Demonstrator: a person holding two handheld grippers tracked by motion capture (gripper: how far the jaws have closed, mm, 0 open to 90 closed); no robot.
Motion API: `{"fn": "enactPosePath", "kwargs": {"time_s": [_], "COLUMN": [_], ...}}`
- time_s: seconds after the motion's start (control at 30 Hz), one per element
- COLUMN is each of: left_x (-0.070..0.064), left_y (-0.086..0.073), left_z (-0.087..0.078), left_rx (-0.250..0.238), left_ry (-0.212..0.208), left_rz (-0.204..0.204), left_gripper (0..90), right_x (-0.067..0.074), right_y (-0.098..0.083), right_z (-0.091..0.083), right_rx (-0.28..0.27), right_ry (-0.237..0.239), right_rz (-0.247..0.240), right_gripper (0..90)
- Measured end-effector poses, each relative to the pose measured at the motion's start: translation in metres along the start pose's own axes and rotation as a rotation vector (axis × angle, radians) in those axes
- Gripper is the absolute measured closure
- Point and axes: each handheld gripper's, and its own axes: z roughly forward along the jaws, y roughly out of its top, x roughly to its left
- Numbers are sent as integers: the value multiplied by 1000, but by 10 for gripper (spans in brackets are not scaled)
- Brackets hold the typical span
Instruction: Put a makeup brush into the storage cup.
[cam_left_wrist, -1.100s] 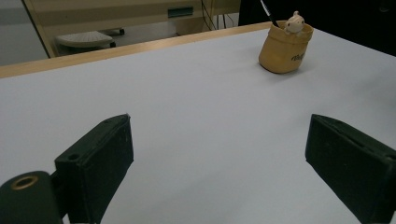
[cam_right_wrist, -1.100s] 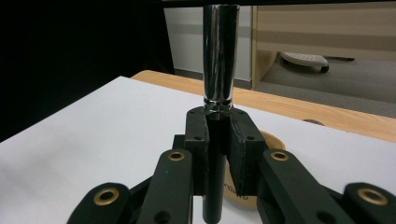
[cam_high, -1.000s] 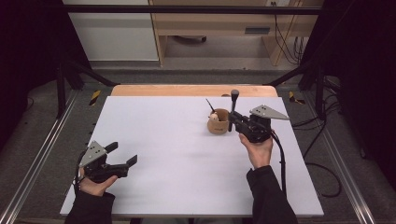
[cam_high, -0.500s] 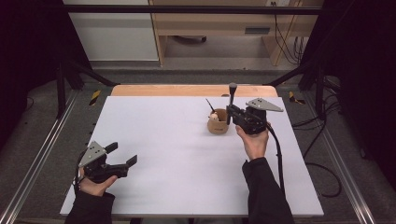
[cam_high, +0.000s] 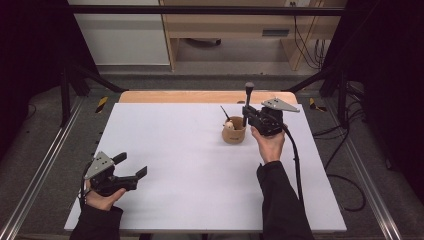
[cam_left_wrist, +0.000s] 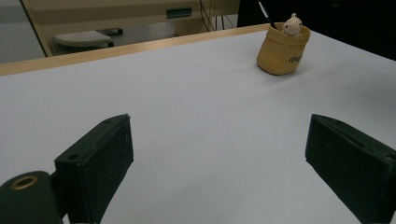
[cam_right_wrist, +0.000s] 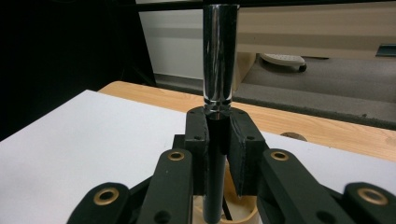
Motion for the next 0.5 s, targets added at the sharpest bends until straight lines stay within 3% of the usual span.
{"fn": "enactPosePath", "kwargs": {"time_s": [0.5], "left_x": [0], "left_y": [0], "left_z": [0], "left_rx": [-1], "left_ry": [-2], "left_rz": [1], "left_gripper": [73], "right_x": [-10], "right_y": [-5], "right_z": [21], "right_rx": [9], "right_ry": [-34], "right_rz": [19], "right_gripper": [795]}}
